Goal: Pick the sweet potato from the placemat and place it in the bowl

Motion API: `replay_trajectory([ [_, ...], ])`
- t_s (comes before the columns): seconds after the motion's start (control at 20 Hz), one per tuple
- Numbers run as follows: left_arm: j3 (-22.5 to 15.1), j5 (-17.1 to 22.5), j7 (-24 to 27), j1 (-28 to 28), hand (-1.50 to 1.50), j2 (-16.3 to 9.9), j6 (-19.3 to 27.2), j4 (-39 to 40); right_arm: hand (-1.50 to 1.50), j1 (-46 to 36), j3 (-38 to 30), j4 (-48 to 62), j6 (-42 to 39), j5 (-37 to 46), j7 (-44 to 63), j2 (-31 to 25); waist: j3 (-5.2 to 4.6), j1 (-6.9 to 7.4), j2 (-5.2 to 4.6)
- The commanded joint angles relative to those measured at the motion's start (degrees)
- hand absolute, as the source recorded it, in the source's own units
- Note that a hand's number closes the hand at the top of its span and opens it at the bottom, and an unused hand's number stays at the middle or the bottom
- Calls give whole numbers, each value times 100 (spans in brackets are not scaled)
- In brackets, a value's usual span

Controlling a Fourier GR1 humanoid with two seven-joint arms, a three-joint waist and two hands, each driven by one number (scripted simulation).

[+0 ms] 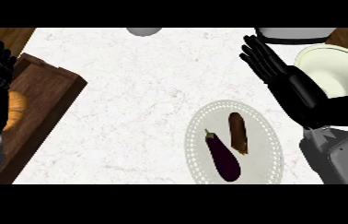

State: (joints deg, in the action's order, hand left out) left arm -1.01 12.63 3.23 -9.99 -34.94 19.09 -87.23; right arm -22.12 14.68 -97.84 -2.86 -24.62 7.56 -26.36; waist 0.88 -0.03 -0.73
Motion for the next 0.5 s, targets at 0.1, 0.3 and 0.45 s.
replay_trajectory([
  [0.1,-634,436,-247,75,0,626,-545,-101,150,51,387,-5,1081,2059,342,-567,-138,-248,117],
  [0.3,-843,737,-433,282,0,931,-703,-59,150,362,117,570,1393,3464,960,-1967,-394,-1073,232],
  [0.45,-1163,1092,-603,454,0,1412,-882,-92,-150,502,-35,247,2761,4332,986,-1542,-181,-1006,280],
])
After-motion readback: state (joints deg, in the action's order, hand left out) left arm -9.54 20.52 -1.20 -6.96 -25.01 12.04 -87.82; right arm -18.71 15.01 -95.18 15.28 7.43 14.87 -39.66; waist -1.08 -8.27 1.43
